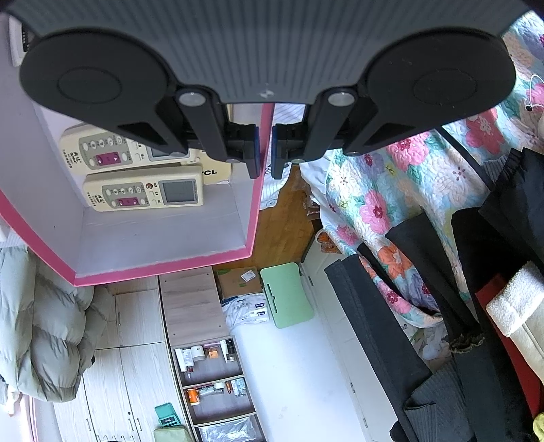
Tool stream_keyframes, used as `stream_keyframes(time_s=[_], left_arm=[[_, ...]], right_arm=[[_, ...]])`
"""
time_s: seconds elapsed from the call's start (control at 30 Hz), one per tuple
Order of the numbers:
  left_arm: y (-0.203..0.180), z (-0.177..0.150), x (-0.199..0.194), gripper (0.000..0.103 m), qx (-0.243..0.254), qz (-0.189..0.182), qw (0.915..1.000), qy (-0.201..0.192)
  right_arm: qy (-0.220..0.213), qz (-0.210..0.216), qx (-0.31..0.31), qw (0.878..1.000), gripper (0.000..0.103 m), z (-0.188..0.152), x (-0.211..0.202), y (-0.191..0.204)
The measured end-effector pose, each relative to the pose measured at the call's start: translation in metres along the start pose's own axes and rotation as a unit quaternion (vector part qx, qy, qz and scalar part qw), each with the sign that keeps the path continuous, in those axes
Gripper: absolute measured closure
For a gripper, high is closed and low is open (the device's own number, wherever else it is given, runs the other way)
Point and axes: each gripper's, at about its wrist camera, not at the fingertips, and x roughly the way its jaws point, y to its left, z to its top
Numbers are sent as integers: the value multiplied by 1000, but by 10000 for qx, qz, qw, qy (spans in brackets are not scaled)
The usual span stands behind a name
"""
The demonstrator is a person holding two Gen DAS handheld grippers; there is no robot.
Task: Organize rigid objects
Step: 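Pinch the bunch of keys with the right tool, then carry the keys into the pink box and drop them onto the remotes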
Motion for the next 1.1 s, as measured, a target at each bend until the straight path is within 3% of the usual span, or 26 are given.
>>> stream_keyframes(time_s=[0.4,0.53,0.83,1.1], left_arm=[[0,-1,-2,95,-39,31,10000,-6],[2,-1,-3,96,-20,41,10000,-9],[2,-2,-4,96,-50,21,9999,-93],[3,-1,-2,96,-139,8,9999,-77]], right_arm=[[-271,711,932,9927,98,5,-31,-1],[-318,766,691,9942,98,22,-45,14],[-743,1440,57,9868,98,90,-78,61],[-383,1980,-165,9793,98,128,-29,120]])
